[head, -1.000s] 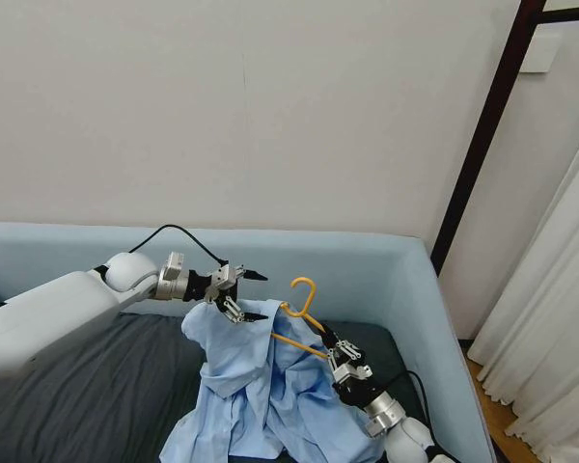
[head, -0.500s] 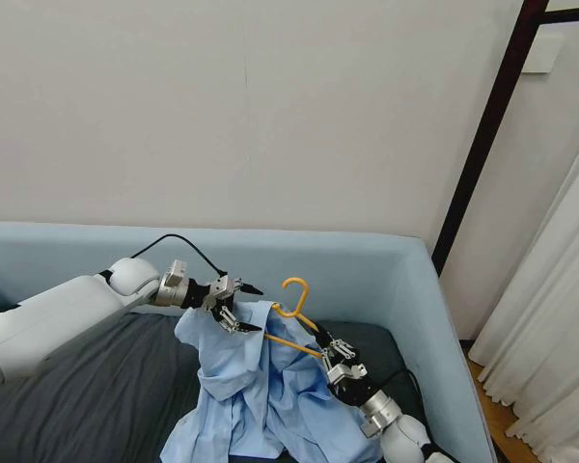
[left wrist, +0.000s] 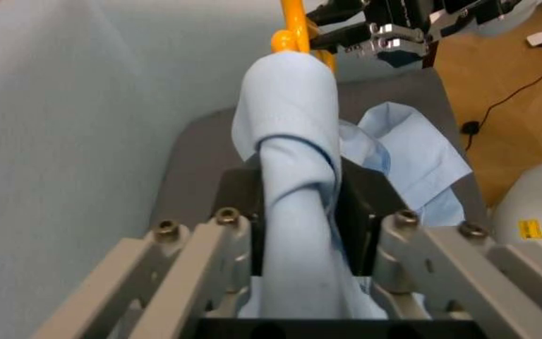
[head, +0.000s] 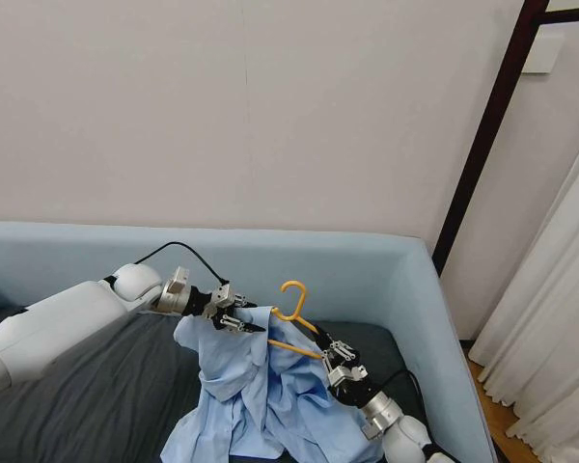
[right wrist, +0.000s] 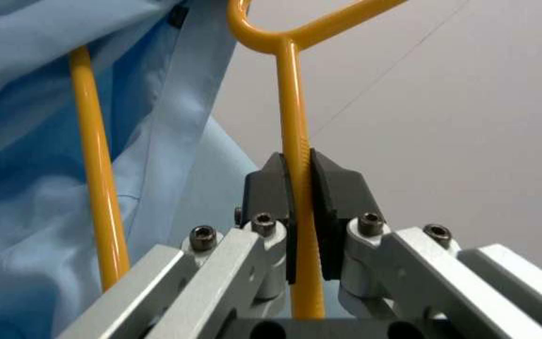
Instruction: Pick up the clothes from the sofa and hang them on the clothes hanger.
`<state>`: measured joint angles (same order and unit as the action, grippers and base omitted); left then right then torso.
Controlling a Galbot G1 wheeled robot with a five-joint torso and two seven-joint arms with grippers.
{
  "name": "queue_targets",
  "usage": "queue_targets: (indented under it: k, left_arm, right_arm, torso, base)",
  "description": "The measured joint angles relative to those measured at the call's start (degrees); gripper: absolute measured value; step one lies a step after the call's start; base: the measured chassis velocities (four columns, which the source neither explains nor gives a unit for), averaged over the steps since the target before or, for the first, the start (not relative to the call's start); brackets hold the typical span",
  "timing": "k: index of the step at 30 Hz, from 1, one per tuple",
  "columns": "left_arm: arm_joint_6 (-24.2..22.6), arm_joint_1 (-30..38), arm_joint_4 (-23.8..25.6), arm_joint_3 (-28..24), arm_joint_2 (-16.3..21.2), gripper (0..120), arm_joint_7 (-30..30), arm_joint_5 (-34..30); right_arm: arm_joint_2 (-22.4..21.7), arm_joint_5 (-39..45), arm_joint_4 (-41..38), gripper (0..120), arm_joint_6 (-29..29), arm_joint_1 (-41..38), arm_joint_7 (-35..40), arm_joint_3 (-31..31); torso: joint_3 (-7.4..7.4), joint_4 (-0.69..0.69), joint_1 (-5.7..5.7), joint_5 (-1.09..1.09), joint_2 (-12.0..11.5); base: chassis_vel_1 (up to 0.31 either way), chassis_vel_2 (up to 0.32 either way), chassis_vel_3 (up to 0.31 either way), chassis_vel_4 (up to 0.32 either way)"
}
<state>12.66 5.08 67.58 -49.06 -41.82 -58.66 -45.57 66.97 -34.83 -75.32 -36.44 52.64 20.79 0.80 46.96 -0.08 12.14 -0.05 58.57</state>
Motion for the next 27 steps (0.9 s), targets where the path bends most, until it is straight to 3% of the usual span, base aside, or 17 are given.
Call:
queue_targets:
  k: [3,5,17,27]
  left_arm:
    - [0.2,-0.1,0.0,0.0,0.1,11,0.2,0.0]
    - [0.3,-0.2,0.2,0.1,0.2,8,0.3,0.1]
    - [0.7,-1.7,0.9,1.1,1.0,8,0.9,0.3]
    - [1.3,-4.3,0.6,3.9,1.7,8,2.1,0.4]
  right_arm:
    - [0.0,-0.2,-0.1,5,-0.1,0.0,0.0,0.1]
    - [0.0,-0.2,-0.1,5,-0.2,0.0,0.0,0.1]
    - [-0.5,-0.2,-1.4,5,0.1,0.8,-0.2,0.5]
    - [-3.7,6.1,-9.6,43,1.4,4.7,-1.7,1.0]
  torso:
    - [0.00,0.01,0.00,0.00,0.0]
    - [0.00,0.01,0.00,0.00,0.0]
    - [0.00,0.02,0.00,0.00,0.0]
    - [0.00,0.01,0.00,0.01,0.0]
  base:
    - [0.000,0.000,0.000,0.000]
    - [0.000,0.000,0.000,0.000]
    - [0.000,0.000,0.000,0.000]
    - [0.000,0.000,0.000,0.000]
